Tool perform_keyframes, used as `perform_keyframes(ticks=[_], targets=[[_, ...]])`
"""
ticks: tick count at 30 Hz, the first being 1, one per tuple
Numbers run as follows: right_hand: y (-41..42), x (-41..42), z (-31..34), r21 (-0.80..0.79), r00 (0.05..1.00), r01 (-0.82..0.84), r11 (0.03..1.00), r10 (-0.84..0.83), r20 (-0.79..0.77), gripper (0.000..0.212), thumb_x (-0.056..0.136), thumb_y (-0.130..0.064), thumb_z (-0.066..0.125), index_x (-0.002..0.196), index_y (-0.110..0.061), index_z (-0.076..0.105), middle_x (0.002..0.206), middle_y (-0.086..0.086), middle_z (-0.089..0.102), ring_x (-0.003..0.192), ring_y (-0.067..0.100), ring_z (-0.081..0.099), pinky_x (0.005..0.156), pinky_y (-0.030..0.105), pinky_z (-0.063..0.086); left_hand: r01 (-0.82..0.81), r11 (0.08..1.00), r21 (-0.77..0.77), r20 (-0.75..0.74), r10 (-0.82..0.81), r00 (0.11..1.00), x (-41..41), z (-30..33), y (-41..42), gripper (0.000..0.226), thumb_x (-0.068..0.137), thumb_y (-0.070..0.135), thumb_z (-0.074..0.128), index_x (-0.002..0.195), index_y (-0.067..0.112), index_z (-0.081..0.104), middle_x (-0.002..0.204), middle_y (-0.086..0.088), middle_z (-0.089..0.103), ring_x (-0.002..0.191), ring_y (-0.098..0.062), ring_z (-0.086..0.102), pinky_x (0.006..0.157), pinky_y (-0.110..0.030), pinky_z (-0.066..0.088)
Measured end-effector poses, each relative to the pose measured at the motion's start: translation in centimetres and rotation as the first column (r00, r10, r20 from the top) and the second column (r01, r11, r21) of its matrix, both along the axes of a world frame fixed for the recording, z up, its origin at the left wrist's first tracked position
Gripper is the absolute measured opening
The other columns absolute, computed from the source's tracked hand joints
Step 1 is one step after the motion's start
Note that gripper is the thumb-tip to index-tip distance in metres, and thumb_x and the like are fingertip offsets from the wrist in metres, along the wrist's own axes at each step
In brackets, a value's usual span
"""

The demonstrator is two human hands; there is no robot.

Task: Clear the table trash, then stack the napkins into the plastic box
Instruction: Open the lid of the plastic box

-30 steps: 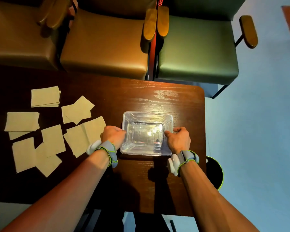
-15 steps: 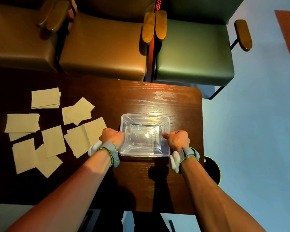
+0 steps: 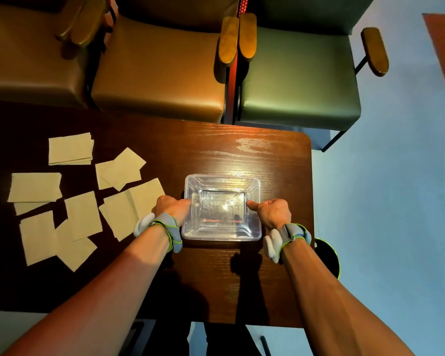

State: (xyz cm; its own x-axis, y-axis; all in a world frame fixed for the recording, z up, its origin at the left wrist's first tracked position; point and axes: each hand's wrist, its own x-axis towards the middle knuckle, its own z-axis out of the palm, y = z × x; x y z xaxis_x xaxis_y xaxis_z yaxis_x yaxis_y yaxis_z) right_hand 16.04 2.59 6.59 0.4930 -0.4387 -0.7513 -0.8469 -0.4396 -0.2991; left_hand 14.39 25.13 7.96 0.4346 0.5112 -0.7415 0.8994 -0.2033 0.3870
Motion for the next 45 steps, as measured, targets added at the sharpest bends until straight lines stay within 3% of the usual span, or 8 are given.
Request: perform_keyframes(ticks=[4, 11, 15, 18, 21, 30, 37, 45], targets=[[0.0, 0.2, 0.0, -0.016, 1.000, -0.003, 1.000, 0.002, -0.021, 0.058, 0.068, -0.052, 0.086, 0.086, -0.001, 0.066, 0.106, 0.017, 0.074, 0.093, 0.034, 0.069, 0.075, 0.036, 0.054, 0.035, 0.999, -0.001, -0.010, -0.035, 0.999, 0.2, -0.4, 0.2, 0.036, 0.068, 0.033, 0.076, 0.077, -0.001, 0.067, 0.087, -0.018, 0.073, 0.084, -0.038, 0.073, 0.078, -0.050, 0.063], [0.1, 0.3, -0.1, -0.001, 0.997, 0.020, 1.000, -0.020, -0.076, 0.070, 0.068, -0.052, 0.087, 0.106, 0.004, 0.067, 0.113, 0.018, 0.073, 0.099, 0.035, 0.070, 0.086, 0.040, 0.058, 0.096, 0.994, 0.057, -0.011, -0.095, 0.995, 0.2, -0.5, 0.1, 0.043, 0.077, 0.045, 0.077, 0.071, 0.007, 0.060, 0.078, -0.011, 0.067, 0.072, -0.033, 0.066, 0.075, -0.037, 0.057], [0.2, 0.3, 0.0, -0.023, 0.997, -0.020, 1.000, 0.018, -0.079, 0.056, 0.070, -0.055, 0.084, 0.083, -0.004, 0.064, 0.113, 0.017, 0.074, 0.097, 0.034, 0.069, 0.076, 0.036, 0.053, 0.106, 0.989, 0.106, -0.026, -0.104, 0.994, -0.1, -1.0, -0.1, 0.045, 0.078, 0.049, 0.078, 0.066, 0.010, 0.057, 0.067, -0.004, 0.055, 0.055, -0.019, 0.045, 0.066, -0.032, 0.041], [-0.1, 0.1, 0.3, -0.030, 0.998, -0.037, 0.999, 0.035, -0.061, 0.059, 0.075, -0.054, 0.081, 0.100, -0.002, 0.068, 0.116, 0.018, 0.072, 0.105, 0.035, 0.068, 0.078, 0.036, 0.051, 0.140, 0.984, 0.111, -0.033, -0.137, 0.990, -0.1, -1.3, 0.0, 0.045, 0.076, 0.049, 0.080, 0.078, 0.005, 0.066, 0.076, -0.006, 0.058, 0.070, -0.027, 0.053, 0.070, -0.033, 0.042], [-0.1, -0.2, 0.6, 0.015, 0.998, -0.044, 0.999, 0.045, -0.033, 0.050, 0.079, -0.050, 0.079, 0.094, -0.004, 0.068, 0.115, 0.018, 0.071, 0.104, 0.036, 0.067, 0.090, 0.042, 0.056, 0.184, 0.975, 0.123, -0.047, -0.180, 0.983, 0.0, -1.6, 0.2, 0.048, 0.077, 0.047, 0.080, 0.092, 0.003, 0.071, 0.093, -0.012, 0.064, 0.086, -0.032, 0.054, 0.073, -0.034, 0.044], [0.6, -0.6, 1.1, 0.015, 0.997, -0.079, 0.997, 0.078, 0.012, 0.044, 0.083, -0.047, 0.077, 0.089, -0.010, 0.055, 0.116, 0.023, 0.070, 0.107, 0.039, 0.067, 0.093, 0.045, 0.055, 0.235, 0.970, 0.063, -0.115, -0.227, 0.967, 0.6, -1.5, 1.0, 0.049, 0.076, 0.043, 0.083, 0.090, -0.001, 0.065, 0.092, -0.011, 0.067, 0.082, -0.033, 0.064, 0.077, -0.035, 0.055], [0.7, -0.8, 0.4, -0.003, 0.994, -0.100, 0.995, 0.100, 0.032, 0.046, 0.083, -0.050, 0.076, 0.071, -0.012, 0.054, 0.087, 0.014, 0.065, 0.084, 0.032, 0.062, 0.073, 0.036, 0.048, 0.183, 0.981, -0.065, -0.084, -0.188, 0.979, 0.8, -1.4, 2.1, 0.050, 0.069, 0.036, 0.087, 0.099, 0.000, 0.068, 0.094, -0.015, 0.076, 0.087, -0.036, 0.074, 0.087, -0.045, 0.061], [1.0, -1.0, 0.7, -0.024, 0.997, -0.058, 0.998, 0.060, 0.052, 0.043, 0.080, -0.051, 0.078, 0.087, -0.013, 0.057, 0.107, 0.016, 0.071, 0.101, 0.037, 0.067, 0.084, 0.039, 0.051, 0.119, 0.980, -0.159, -0.020, -0.124, 0.992, 0.9, -0.2, 2.6, 0.047, 0.049, 0.033, 0.082, 0.082, 0.000, 0.071, 0.086, -0.018, 0.077, 0.079, -0.033, 0.077, 0.083, -0.048, 0.062]])
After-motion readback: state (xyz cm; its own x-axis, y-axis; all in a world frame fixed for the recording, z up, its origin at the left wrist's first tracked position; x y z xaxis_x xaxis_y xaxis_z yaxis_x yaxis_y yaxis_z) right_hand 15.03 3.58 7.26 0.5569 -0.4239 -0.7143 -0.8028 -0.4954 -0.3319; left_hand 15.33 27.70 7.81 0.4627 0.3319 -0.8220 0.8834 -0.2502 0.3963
